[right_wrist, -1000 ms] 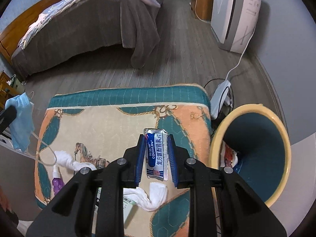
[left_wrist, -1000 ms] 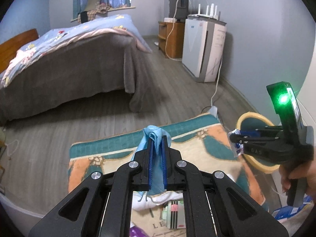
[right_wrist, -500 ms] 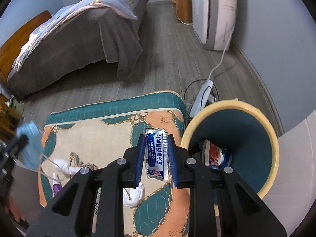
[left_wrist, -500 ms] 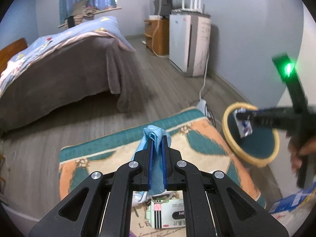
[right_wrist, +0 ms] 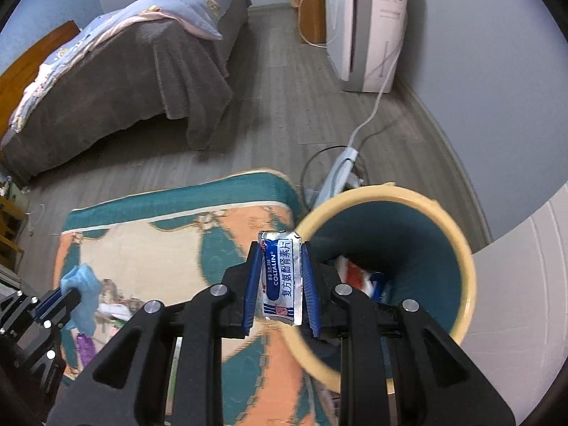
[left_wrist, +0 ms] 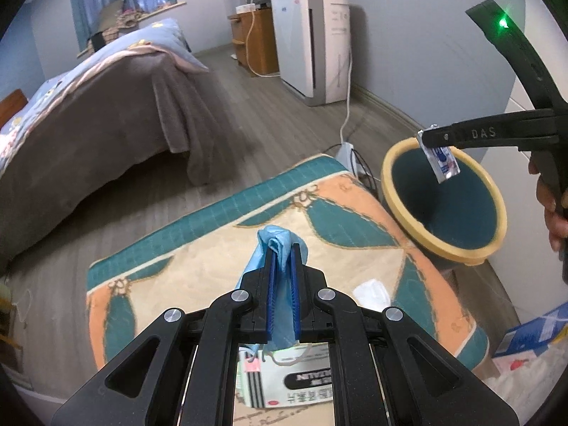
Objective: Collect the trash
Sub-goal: 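Carry the medicine box and mask over the bin, lowering the box into it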
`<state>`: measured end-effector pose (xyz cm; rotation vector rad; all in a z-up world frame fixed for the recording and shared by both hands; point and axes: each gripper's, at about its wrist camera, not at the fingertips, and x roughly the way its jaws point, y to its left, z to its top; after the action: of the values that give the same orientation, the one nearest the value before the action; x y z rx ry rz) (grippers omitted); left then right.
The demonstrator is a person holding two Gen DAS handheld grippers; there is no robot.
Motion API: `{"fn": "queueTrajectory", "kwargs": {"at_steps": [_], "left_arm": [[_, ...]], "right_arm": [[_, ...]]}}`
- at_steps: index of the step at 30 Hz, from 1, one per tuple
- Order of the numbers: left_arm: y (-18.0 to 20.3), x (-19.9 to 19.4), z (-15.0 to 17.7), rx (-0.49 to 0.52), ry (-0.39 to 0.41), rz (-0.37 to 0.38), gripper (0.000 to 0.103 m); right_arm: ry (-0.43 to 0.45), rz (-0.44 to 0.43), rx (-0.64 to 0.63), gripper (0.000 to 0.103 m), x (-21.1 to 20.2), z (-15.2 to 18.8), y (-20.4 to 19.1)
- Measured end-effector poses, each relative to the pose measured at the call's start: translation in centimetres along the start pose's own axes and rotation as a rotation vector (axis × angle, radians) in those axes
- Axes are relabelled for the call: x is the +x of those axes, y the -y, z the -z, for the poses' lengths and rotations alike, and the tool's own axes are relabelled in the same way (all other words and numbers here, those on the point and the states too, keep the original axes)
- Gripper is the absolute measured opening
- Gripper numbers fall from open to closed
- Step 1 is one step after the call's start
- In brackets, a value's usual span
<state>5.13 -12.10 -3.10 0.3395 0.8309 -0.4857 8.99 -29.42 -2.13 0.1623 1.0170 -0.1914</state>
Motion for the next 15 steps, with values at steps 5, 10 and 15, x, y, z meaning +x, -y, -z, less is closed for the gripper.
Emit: {"fn": "queueTrajectory", "kwargs": {"at_steps": [5, 10, 15], "left_arm": [[1.4, -1.4, -0.9, 0.001, 0.044, 0.015, 0.009], [3.5, -3.1, -2.6, -0.008, 0.121, 0.044, 0.009], [6.0, -1.8, -4.0, -0.05, 0.108, 0.123, 0.009]], "right_arm": [[-0.01, 0.033, 0.035, 0.022, 0.3, 0.2, 2.5], [-0.005, 0.084, 0.071, 0.022, 0.5, 0.3, 5.4], [-0.014, 0.124, 0.15, 0.022, 0.9, 0.5, 8.8]]}}
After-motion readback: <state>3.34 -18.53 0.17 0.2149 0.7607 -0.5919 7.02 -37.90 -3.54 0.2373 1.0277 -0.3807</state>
